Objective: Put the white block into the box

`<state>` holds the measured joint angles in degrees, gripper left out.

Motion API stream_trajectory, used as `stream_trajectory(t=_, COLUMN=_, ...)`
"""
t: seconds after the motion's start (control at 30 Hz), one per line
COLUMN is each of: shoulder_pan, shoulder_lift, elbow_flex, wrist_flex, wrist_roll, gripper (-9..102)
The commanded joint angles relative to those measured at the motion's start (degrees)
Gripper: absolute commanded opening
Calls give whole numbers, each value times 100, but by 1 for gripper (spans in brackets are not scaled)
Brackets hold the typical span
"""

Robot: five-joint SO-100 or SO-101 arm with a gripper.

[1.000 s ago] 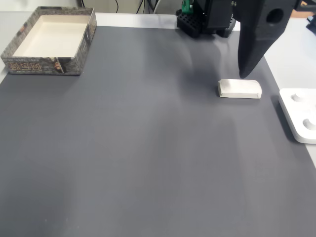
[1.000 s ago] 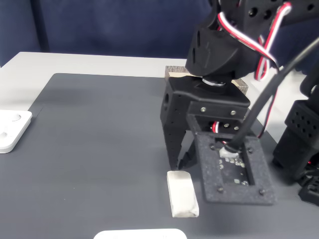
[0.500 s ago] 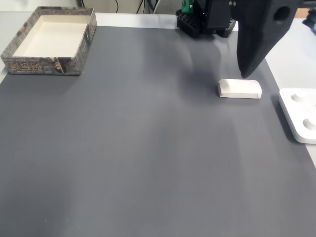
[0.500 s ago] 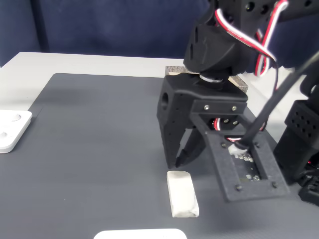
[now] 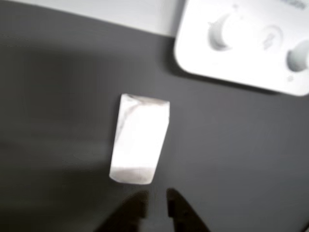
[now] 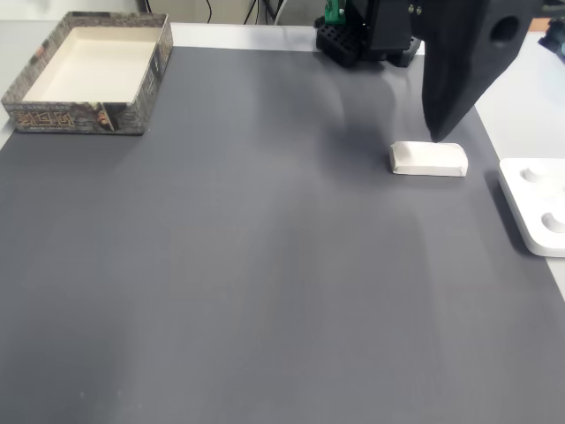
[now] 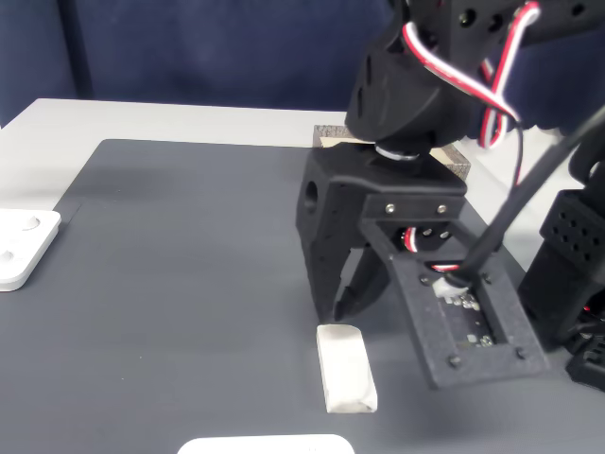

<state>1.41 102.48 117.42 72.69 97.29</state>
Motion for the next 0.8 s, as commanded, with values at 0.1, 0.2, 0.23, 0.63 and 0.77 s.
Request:
stream_trajectory(t=0.1, shoulder_pan=44, shoulder_lift=-9, elbow_flex=-360, wrist_flex=-9, wrist_roll=-193, gripper=22)
stream_trajectory(t=0.2, shoulder_pan=44, shoulder_lift=-35, elbow_flex=-360, wrist_flex=-18, wrist_roll=-343, gripper=25)
stream_trajectory(t=0.23, shoulder_pan=35, shoulder_lift=-53, elbow_flex=-360, wrist_flex=-18, wrist_roll=-404, gripper=26)
stream_trajectory(t=0.63, shoulder_pan=-26, shoulder_lift=-229, elbow_flex=-378, wrist_flex=-18, wrist_roll=-923, gripper=29)
stream_trajectory(t=0.77, shoulder_pan=-26, shoulder_lift=-264, elbow_flex=-387, wrist_flex=-44, wrist_roll=-1002, gripper=32)
